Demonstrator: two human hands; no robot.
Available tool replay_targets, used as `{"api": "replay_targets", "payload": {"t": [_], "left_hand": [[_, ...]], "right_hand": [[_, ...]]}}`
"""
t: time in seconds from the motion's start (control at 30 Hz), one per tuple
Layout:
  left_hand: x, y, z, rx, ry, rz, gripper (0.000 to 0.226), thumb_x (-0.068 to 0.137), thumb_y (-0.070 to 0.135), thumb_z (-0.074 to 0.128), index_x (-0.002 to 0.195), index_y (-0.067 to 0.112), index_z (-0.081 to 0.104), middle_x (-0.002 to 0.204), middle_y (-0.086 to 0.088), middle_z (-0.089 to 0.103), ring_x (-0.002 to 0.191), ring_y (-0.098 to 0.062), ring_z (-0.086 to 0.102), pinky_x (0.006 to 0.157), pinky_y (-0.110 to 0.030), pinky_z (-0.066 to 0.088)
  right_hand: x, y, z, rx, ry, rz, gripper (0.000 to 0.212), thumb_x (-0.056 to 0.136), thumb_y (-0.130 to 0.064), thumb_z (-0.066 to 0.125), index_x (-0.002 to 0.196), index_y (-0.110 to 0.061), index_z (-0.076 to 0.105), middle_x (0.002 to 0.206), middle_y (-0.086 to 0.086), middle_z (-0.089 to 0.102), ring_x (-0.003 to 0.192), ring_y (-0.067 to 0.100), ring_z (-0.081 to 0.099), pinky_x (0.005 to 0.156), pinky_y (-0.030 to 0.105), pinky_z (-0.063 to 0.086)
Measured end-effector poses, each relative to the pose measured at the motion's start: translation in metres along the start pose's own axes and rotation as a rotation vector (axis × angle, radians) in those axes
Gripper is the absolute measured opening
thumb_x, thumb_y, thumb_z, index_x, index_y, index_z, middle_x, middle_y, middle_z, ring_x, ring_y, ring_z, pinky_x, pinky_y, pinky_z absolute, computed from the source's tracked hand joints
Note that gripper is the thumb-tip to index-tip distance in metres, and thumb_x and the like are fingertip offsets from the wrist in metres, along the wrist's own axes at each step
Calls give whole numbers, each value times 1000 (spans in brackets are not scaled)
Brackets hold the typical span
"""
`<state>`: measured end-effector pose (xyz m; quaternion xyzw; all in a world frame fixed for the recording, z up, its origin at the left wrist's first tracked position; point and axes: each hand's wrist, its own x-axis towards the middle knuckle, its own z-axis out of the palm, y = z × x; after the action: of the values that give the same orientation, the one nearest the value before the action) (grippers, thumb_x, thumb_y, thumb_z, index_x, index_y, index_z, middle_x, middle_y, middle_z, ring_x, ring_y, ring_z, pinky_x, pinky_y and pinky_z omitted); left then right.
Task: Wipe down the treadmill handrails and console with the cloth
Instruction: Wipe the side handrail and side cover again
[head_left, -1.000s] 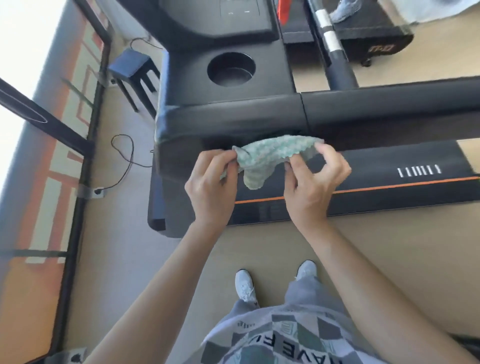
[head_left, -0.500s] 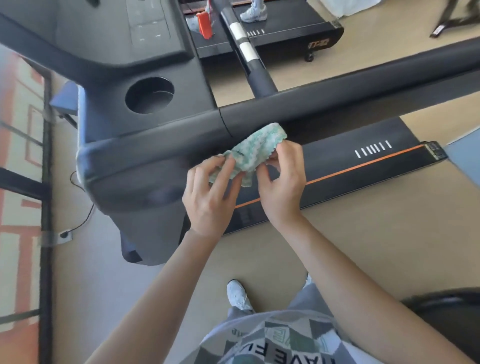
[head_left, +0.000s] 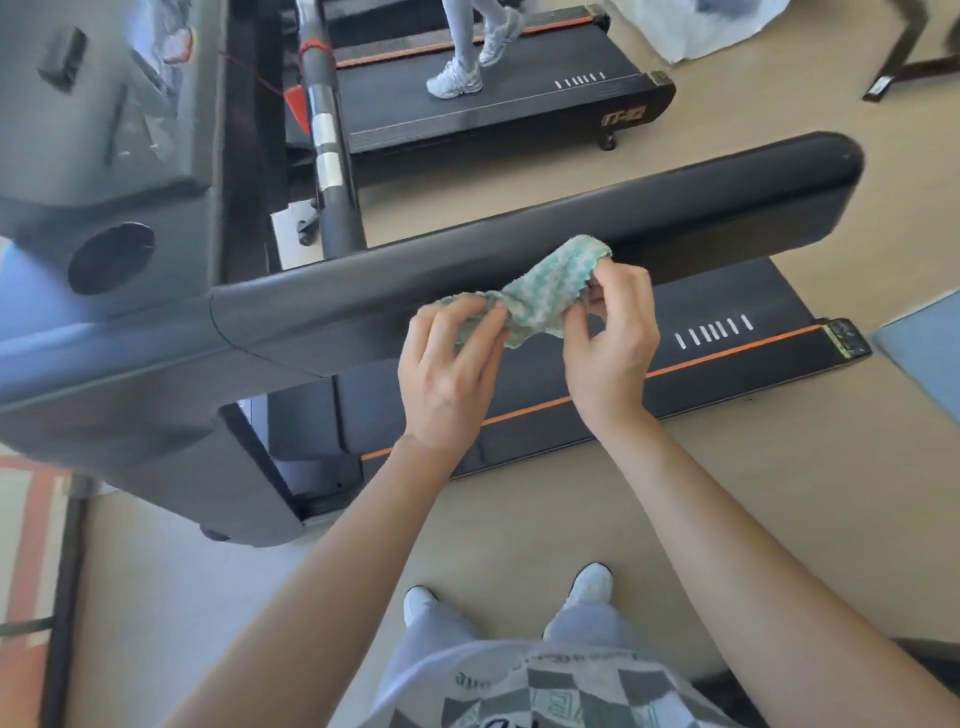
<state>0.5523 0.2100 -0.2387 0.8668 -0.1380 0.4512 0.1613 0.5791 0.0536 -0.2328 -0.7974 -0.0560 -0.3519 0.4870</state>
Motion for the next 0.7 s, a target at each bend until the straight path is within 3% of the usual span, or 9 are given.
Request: {"api": "replay_targets", "payload": {"t": [0.17, 0.33, 0.5, 0.6, 0.7], "left_hand": [[19, 47, 40, -43, -32, 61, 15, 92, 12, 77, 104, 3, 79, 107, -15, 71, 94, -33, 63, 93, -35, 48], [27, 67, 74, -10, 18, 89, 14, 89, 13, 79, 103, 11, 80, 116, -2, 60, 91, -30, 60, 89, -36, 45], [46, 85, 91, 88, 101, 95, 13, 88, 9, 79, 91, 20, 83, 110, 9, 59, 90, -21, 50, 75, -36, 41], [54, 108, 116, 82, 135, 96, 22, 84, 3, 80, 94, 22, 83, 112, 11, 60, 88, -21, 52, 74, -34, 41], [61, 130, 141, 61, 140, 97, 25, 85, 1, 76, 98, 22, 82, 113, 12, 61, 88, -20, 53, 73, -35, 44]], "right_hand": [[22, 32, -38, 65, -22, 28, 34, 78, 14, 61, 111, 7, 62, 106, 15, 56, 97, 26, 60, 74, 42, 57], [31, 42, -53, 115, -52, 45, 27, 80, 10, 67, 106, 7, 66, 104, 15, 60, 94, 20, 60, 75, 39, 57], [56, 71, -80, 53, 36, 109, 23, 83, 11, 65, 105, 6, 67, 104, 13, 61, 95, 18, 61, 76, 37, 59], [75, 91, -101, -13, 100, 104, 23, 87, 10, 64, 109, 5, 67, 106, 10, 61, 96, 12, 59, 76, 27, 57], [95, 117, -117, -67, 167, 97, 23, 87, 9, 64, 109, 4, 67, 105, 10, 61, 95, 14, 60, 74, 29, 56]]}}
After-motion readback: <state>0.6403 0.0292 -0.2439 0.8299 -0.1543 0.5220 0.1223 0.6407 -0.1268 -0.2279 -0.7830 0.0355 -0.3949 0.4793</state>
